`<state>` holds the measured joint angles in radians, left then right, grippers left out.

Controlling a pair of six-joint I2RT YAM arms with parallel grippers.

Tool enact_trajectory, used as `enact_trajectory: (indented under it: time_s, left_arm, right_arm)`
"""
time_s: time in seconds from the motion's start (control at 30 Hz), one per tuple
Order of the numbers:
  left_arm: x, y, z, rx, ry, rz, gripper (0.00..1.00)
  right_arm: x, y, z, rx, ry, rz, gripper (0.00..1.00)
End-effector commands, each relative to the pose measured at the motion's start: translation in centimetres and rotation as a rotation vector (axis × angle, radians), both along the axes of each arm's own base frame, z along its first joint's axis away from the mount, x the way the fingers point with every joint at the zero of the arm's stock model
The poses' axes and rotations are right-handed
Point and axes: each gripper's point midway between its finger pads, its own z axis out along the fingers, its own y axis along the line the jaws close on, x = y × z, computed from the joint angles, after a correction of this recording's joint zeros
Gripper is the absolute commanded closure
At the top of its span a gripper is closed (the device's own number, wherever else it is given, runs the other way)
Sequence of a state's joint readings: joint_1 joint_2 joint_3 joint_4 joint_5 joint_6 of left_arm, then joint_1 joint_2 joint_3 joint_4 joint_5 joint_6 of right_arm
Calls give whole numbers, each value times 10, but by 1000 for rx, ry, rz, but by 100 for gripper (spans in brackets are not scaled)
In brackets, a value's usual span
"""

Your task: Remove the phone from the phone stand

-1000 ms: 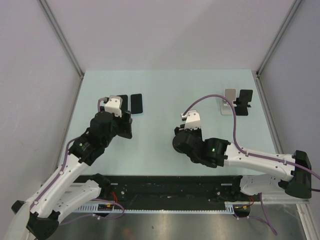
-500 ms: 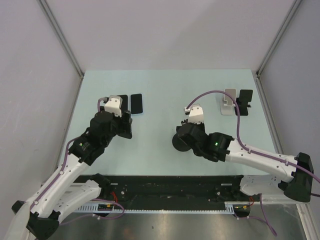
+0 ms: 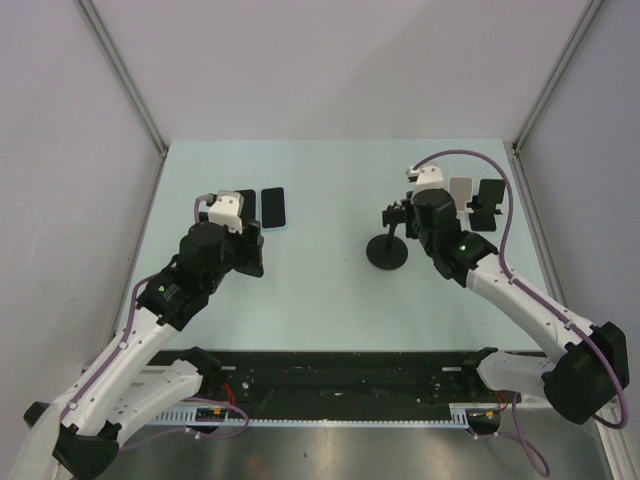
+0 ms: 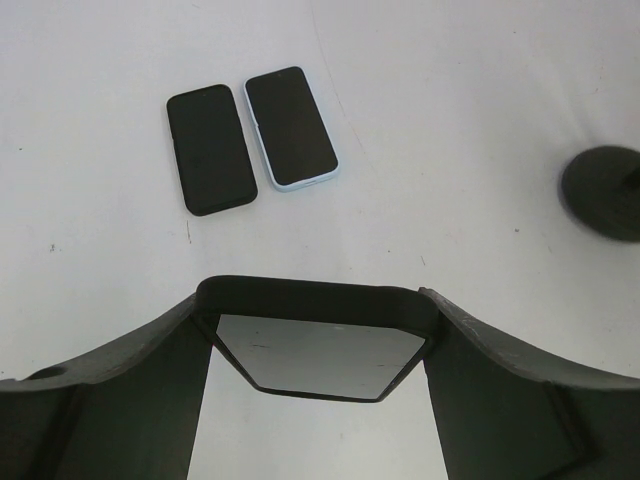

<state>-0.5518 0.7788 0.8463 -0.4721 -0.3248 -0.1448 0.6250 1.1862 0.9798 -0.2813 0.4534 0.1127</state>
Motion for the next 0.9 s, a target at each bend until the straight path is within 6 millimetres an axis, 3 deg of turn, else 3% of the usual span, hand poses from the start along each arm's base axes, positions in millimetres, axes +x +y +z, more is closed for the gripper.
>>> enact_trajectory:
  time_s: [0.0,0.17,0.27,0.33,0.7,0.87]
  left_arm:
    - [9,-4,29,-42,-105,-14,100]
    - [10,-4,27,-41,-100,-12,100]
    - [11,-4,26,-40,-95,-13,100]
    - [11,-4,25,-38,-92,-15,99]
    - [14,-4,22,-40,-79,-18,100]
    - [14,-5,22,-41,-79,-19,100]
  right_arm:
    - [45,-15,76,89,-301,71,100]
    - [78,-63,78,122,-355,66,100]
    - [93,-78,78,137,-386,63,100]
    - [100,-82,80,132,-411,77,100]
    - [127,-106,41,107,-354,48,100]
    - [131,-109,40,87,-374,39,100]
